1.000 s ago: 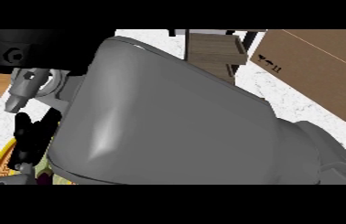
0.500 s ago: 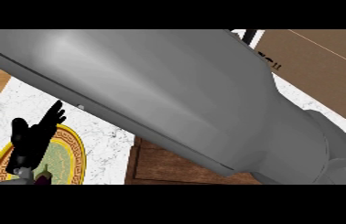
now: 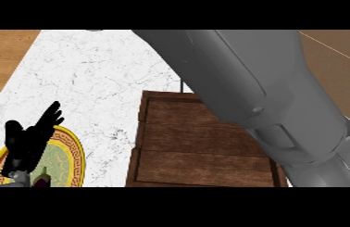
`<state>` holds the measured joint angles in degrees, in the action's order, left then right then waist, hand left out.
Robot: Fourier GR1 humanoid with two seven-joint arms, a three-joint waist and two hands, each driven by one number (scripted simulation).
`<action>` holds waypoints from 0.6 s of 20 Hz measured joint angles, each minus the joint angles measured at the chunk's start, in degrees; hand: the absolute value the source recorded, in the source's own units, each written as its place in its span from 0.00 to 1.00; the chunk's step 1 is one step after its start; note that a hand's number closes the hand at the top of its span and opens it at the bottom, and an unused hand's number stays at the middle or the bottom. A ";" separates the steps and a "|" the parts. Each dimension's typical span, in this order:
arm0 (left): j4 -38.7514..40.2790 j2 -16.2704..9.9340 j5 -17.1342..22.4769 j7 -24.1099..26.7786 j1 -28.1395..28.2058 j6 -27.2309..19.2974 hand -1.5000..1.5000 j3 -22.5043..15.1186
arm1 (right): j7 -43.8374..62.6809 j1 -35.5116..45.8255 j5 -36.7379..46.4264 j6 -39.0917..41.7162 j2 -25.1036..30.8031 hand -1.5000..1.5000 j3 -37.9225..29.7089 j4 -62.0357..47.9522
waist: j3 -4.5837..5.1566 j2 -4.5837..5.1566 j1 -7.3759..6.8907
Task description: Pick the sweet potato from the tray and place it in the tiered basket
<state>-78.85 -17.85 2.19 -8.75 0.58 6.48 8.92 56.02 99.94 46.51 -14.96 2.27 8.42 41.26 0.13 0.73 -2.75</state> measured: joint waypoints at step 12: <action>-0.14 0.79 -0.69 -0.29 0.02 -0.74 0.50 -0.18 | -13.12 3.56 7.03 6.88 6.27 1.00 3.90 -17.07 | 0.13 0.09 0.38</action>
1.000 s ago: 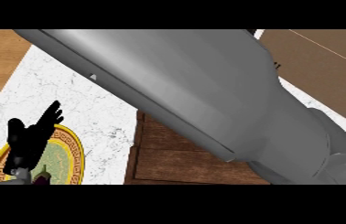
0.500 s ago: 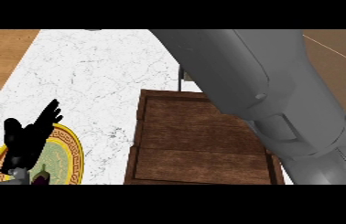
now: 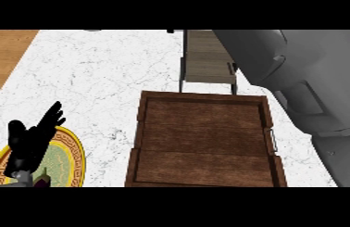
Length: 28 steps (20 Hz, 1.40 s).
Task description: Pick the sweet potato from the tray and place it in the tiered basket
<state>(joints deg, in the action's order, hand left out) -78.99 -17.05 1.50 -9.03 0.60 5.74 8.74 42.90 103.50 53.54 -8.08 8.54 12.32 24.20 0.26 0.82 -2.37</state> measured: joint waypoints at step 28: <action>0.09 0.19 -0.36 0.79 0.74 0.79 0.50 0.60 | -7.06 6.16 0.87 25.41 7.25 0.00 -2.33 -20.64 | -0.13 0.00 -0.30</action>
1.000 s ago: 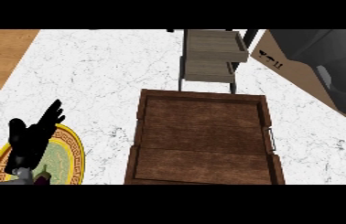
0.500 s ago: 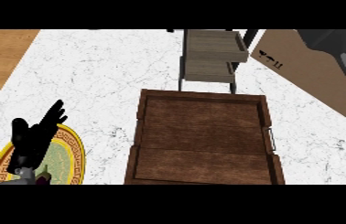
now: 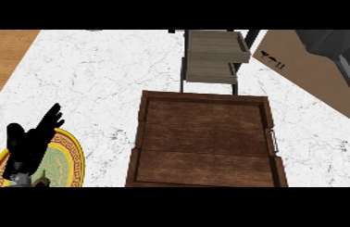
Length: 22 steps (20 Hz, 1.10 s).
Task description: Pick the sweet potato from the tray and place it in the tiered basket
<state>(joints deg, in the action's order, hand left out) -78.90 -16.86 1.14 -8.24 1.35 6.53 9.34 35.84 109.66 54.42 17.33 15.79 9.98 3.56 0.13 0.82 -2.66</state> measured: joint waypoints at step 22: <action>0.54 -0.26 0.52 -0.23 1.17 0.05 0.50 1.91 | 13.52 2.46 -13.14 -19.41 13.60 0.00 -16.75 12.06 | -0.21 -1.22 2.73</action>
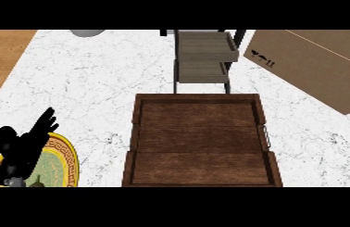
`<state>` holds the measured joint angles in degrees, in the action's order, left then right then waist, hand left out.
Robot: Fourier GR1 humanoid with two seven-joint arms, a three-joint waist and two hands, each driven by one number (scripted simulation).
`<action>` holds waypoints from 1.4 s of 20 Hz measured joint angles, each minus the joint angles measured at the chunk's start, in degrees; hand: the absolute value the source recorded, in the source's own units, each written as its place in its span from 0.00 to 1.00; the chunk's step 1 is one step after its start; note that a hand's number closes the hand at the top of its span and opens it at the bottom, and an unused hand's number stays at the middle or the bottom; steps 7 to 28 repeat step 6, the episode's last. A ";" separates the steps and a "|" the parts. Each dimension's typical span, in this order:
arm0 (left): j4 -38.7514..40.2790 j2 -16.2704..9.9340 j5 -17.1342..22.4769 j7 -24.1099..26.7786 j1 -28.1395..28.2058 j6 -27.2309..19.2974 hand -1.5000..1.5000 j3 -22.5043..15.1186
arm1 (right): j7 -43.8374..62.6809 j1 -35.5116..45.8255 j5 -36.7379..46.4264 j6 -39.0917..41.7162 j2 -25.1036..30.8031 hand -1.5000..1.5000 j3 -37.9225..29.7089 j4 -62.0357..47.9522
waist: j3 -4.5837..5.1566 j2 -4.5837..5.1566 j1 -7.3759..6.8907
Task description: Pick the sweet potato from the tray and place it in the tiered basket
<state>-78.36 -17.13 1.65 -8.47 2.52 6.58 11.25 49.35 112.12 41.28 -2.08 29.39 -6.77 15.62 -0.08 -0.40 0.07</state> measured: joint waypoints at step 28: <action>0.24 -0.13 0.40 0.68 1.93 -0.10 0.50 1.21 | -2.28 -5.24 -7.11 -1.84 4.30 0.00 -6.52 8.14 | -0.13 -0.88 2.09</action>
